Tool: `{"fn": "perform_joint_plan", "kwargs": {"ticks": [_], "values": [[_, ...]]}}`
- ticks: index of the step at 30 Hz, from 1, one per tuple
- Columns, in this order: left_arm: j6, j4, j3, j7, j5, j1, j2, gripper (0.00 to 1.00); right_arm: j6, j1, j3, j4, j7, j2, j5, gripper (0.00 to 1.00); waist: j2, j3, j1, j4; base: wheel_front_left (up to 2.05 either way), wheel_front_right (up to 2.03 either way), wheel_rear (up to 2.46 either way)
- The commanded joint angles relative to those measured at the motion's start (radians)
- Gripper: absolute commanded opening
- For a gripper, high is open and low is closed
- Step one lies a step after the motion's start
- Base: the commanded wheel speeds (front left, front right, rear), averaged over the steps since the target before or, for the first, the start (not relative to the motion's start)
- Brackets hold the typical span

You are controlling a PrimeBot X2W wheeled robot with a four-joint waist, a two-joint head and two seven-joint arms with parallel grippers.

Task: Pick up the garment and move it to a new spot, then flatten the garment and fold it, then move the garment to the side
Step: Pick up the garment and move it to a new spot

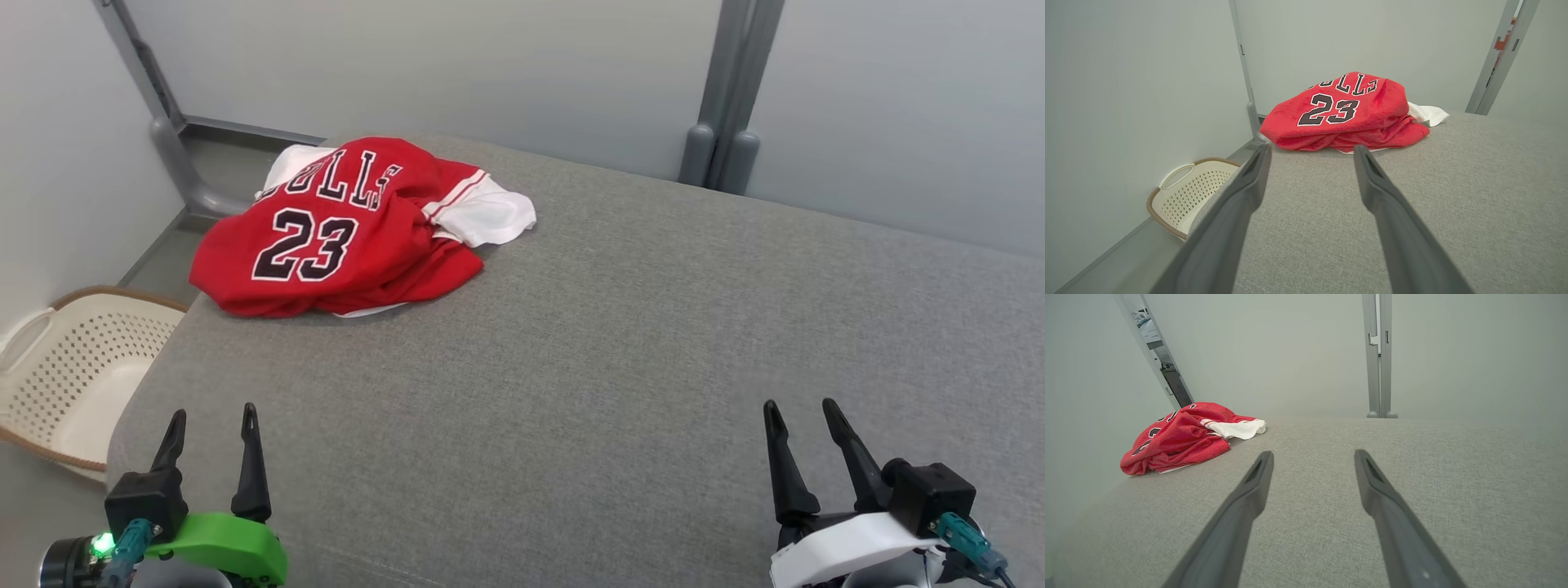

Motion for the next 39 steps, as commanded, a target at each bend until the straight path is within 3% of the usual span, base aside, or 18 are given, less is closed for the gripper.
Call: {"fn": "perform_joint_plan", "kwargs": {"ticks": [1,11,18,30,39], "values": [[0.006,-0.003,0.002,0.0,-0.003,0.011,0.009,1.0,0.0,0.001,0.001,0.003,-0.003,-0.004,0.01,1.0,0.0,0.007,0.0,0.056,0.0,0.0,0.0],[0.019,-0.007,0.011,-0.009,-0.016,0.016,0.018,1.0,0.0,-0.019,0.018,0.013,-0.003,-0.004,0.01,1.0,0.0,0.018,0.0,0.145,0.0,0.0,0.0],[0.028,-0.009,0.016,-0.022,-0.025,0.022,0.018,1.0,0.0,-0.033,0.036,0.024,-0.003,-0.004,0.012,1.0,0.0,0.026,0.0,0.163,0.0,0.0,0.0],[0.022,0.021,0.005,-0.032,-0.039,-0.009,0.021,1.0,0.0,-0.031,0.032,0.03,-0.003,-0.004,0.003,1.0,0.0,0.031,0.0,0.152,0.0,0.0,0.0],[-0.002,0.028,0.026,-0.035,-0.058,-0.152,0.052,1.0,0.0,-0.068,0.011,0.002,0.026,-0.005,-0.04,1.0,0.0,0.112,0.0,0.066,0.0,0.0,0.0]]}}
